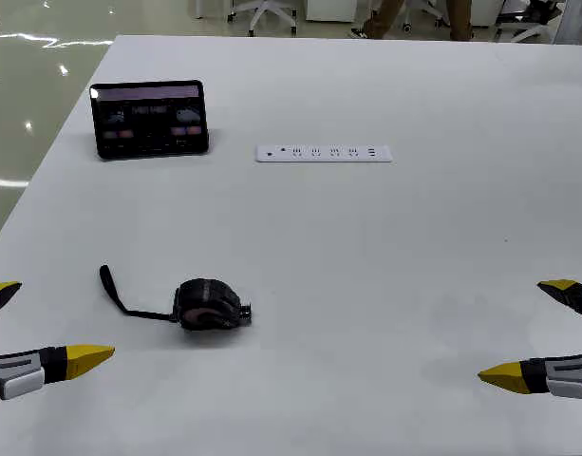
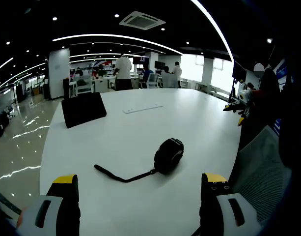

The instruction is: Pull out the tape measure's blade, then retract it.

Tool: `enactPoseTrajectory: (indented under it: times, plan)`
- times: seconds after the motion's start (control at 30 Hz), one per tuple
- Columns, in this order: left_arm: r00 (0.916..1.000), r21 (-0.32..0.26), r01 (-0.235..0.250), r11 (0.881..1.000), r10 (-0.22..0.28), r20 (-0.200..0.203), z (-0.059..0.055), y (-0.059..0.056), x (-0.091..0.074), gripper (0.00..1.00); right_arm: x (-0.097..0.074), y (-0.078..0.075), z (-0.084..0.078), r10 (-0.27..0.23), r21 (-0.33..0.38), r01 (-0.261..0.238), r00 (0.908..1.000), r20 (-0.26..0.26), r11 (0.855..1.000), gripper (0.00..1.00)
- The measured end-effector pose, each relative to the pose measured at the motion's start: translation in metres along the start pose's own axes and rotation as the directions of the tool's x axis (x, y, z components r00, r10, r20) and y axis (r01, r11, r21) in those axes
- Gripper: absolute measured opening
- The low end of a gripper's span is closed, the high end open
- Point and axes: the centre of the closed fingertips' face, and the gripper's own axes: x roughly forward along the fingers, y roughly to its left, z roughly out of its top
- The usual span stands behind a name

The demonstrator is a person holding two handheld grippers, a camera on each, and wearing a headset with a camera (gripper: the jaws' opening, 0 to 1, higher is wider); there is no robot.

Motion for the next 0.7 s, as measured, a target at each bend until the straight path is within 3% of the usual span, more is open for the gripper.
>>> enactPoseTrajectory:
  times: [0.7]
  plan:
    - [0.9996, 0.002, 0.01, 1.0, -0.01, -0.025, -0.0067, 0.0008, -0.0046, 1.0, -0.0015, -0.0039, 0.0059, -0.015, -0.028, 0.015, 0.9999, 0.005, 0.999, 1.0]
